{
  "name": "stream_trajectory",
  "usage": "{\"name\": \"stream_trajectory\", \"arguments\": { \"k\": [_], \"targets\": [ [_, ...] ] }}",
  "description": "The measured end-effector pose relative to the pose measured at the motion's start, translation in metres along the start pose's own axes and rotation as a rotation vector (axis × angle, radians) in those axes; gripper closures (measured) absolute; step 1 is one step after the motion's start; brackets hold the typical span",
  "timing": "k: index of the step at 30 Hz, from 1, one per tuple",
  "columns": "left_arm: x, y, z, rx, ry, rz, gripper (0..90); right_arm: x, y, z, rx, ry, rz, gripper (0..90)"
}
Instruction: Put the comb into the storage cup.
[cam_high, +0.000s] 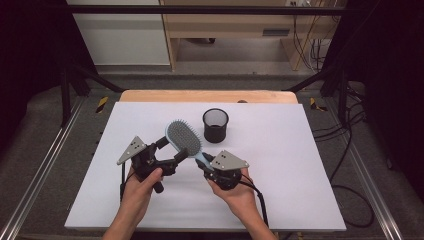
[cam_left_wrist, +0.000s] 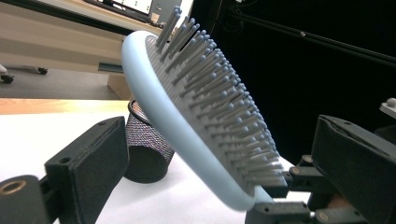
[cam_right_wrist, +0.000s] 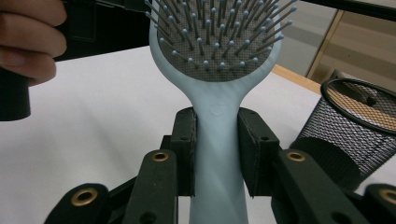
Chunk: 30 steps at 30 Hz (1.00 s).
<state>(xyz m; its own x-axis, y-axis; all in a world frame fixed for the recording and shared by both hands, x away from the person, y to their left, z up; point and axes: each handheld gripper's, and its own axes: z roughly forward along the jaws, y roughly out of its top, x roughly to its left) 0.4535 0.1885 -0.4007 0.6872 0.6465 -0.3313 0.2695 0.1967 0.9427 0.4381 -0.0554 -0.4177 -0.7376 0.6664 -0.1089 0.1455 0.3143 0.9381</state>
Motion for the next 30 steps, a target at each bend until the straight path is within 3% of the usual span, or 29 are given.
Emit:
{"name": "stream_trajectory", "arguments": {
  "k": [6,14,18,25,30],
  "targets": [
    [0.002,-0.002,0.002,-0.003,-0.001,-0.032,5.8,0.009,0.0,0.005,0.007,0.002,-0.021,69.4],
    [0.004,-0.003,0.0,0.001,0.029,-0.046,10.5,0.014,-0.001,0.009,0.007,0.01,-0.026,69.4],
    [0.005,-0.002,-0.002,-0.003,0.025,-0.054,14.6,0.016,-0.001,0.009,0.009,0.008,-0.031,69.4],
    [0.006,-0.003,-0.003,-0.011,0.027,-0.127,20.1,0.018,-0.003,0.011,0.013,0.012,-0.037,69.3],
    [0.005,-0.002,-0.004,-0.019,0.031,-0.146,25.2,0.018,-0.004,0.012,0.017,0.017,-0.037,69.3]
  ]
}}
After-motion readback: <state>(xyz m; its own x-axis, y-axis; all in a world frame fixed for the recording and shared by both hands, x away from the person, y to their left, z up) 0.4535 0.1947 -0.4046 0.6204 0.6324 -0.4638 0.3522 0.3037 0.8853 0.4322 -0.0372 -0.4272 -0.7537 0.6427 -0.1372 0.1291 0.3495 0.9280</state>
